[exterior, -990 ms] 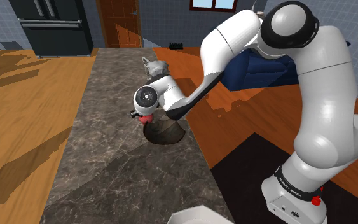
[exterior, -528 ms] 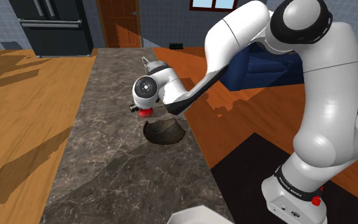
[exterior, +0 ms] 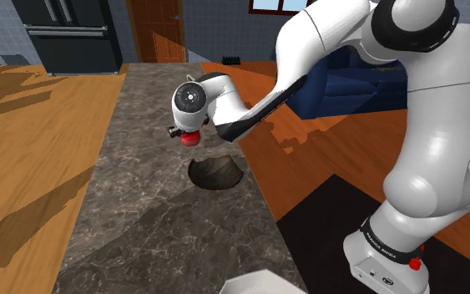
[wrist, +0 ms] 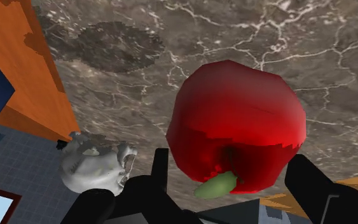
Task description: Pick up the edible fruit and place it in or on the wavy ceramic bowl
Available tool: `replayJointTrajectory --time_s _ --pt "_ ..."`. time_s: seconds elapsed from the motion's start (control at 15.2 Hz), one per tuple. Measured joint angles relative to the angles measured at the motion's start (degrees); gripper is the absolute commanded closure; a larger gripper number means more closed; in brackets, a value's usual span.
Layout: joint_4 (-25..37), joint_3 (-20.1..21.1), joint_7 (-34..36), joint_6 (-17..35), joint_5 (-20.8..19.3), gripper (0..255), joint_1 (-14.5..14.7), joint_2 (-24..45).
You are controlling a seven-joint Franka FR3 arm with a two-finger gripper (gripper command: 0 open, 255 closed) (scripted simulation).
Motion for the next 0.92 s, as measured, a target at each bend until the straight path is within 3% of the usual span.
replayJointTrajectory --time_s 0.79,0.92 --pt "0.84 4.36 -6.93 -0.24 7.84 255 -3.70 -5.65" --pt "-2.49 6.22 -6.36 1.02 9.74 255 -5.96 -9.18"
